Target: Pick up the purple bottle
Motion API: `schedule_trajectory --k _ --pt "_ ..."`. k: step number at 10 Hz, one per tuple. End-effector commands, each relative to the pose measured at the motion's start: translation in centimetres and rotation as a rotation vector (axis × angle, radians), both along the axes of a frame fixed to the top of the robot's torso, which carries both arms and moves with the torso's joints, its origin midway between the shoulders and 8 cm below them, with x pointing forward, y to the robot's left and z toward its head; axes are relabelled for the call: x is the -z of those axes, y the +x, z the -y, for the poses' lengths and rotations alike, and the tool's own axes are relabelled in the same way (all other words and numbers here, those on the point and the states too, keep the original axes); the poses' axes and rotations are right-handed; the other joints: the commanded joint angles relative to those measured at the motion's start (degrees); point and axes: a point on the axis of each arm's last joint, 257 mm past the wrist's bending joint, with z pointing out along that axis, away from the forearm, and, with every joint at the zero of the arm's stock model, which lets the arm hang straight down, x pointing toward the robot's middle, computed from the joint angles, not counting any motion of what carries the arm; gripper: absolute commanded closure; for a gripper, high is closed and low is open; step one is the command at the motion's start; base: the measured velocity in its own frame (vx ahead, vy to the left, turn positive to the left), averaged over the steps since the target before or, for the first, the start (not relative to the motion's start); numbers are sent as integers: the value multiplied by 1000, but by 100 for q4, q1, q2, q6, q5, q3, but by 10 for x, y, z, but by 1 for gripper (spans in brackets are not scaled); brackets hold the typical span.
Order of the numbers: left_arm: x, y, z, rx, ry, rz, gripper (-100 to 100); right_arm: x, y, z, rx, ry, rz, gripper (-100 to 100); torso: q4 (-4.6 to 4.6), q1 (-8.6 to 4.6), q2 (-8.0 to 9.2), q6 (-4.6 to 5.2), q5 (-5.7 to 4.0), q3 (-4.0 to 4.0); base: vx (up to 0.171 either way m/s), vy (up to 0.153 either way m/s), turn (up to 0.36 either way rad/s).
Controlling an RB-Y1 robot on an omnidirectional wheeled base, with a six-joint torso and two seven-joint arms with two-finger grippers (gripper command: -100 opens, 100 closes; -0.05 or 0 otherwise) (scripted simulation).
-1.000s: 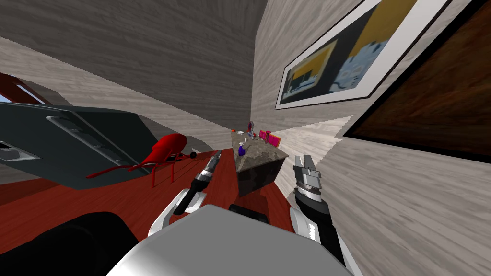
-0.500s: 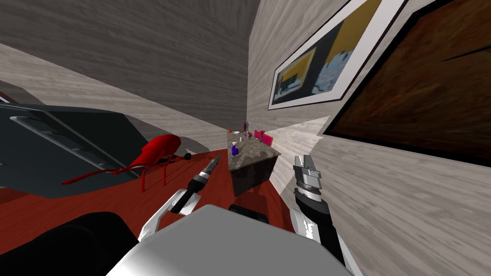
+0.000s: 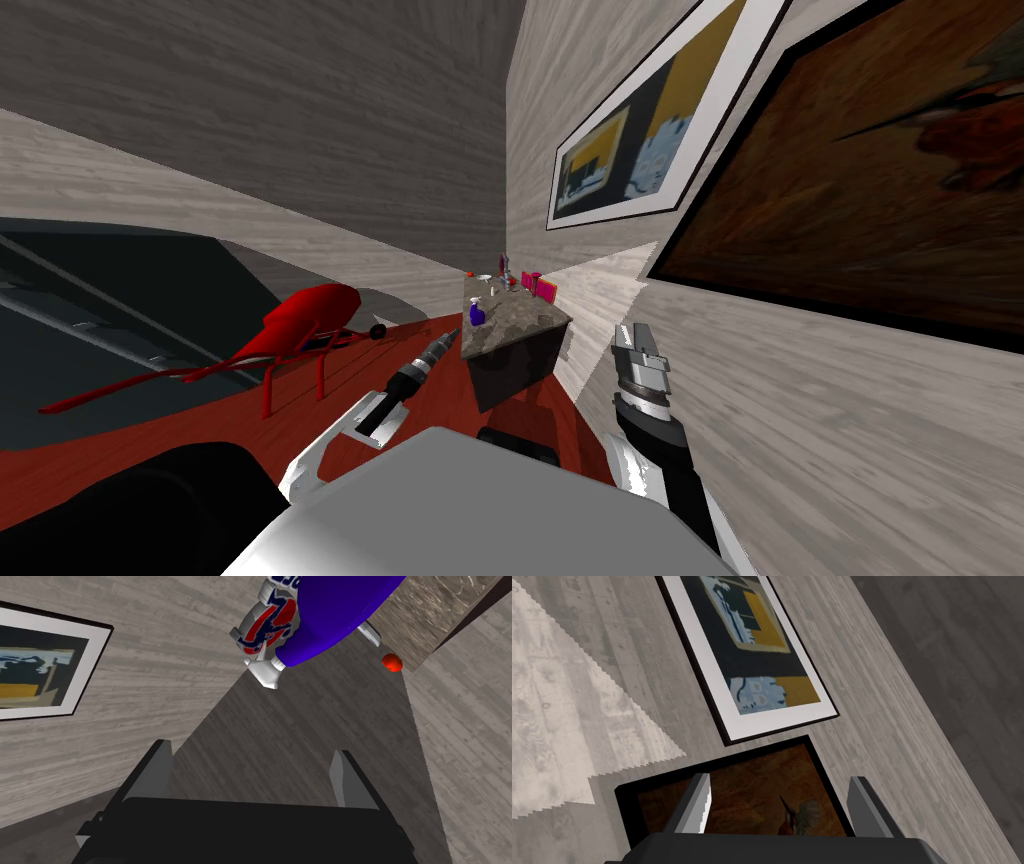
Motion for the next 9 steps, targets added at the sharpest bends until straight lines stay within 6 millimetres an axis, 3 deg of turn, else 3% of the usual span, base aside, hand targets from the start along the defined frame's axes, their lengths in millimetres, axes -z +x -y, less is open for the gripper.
schedule_trajectory --k 1,5,9 --pt "13 3 -12 -15 70 -44 -100 0 0 0 0 0 0 0 0 0 0 0 0 0 70 -88 -111" --pt "35 11 -48 -52 225 -131 -100 0 0 0 0 0 0 0 -2 25 -8 0 5 -5 70 -38 -96" --pt "43 22 -82 -90 357 -192 -100 0 0 0 0 0 0 0 -3 31 -11 -1 7 -7 75 -6 -88"
